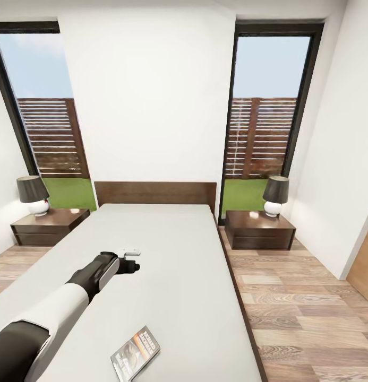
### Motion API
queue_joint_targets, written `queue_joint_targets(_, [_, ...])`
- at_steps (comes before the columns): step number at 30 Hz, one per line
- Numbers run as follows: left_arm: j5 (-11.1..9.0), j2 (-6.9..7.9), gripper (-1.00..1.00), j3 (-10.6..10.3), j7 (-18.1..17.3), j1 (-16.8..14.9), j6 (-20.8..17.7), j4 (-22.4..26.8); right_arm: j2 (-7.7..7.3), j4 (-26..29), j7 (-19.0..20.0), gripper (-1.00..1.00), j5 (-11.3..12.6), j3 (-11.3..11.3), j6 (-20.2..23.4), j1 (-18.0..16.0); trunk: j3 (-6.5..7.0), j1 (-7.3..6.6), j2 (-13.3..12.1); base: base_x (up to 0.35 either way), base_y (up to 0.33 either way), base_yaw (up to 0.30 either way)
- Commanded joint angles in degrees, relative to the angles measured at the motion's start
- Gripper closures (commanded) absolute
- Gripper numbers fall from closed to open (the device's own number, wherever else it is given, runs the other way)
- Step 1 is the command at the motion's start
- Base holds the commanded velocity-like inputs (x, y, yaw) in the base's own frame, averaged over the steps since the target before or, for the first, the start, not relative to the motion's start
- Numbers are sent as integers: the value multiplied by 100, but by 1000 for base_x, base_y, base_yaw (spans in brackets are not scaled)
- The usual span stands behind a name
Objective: In the bedroom, move the book from the bed onto either nightstand, and place the two sandals side by side next to the bed.
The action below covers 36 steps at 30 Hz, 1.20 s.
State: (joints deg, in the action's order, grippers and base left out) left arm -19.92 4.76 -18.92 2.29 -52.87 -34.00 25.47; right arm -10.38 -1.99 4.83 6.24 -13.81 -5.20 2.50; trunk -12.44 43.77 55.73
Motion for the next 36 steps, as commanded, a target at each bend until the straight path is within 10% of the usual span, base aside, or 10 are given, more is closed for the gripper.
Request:
queue_joint_targets(1, [-47, 7, -100, -41, 24, -4, -23, 10, 0, -12, 27, -100, 61, -43, -34, -4, -25, 23, 47, 0, 0, 0])
queue_joint_targets(36, [-54, 7, -100, -41, 3, -4, -434, 6, 41, -13, 27, -100, 67, -43, -30, 3, -653, 792, 1450, 0, 0, 0])
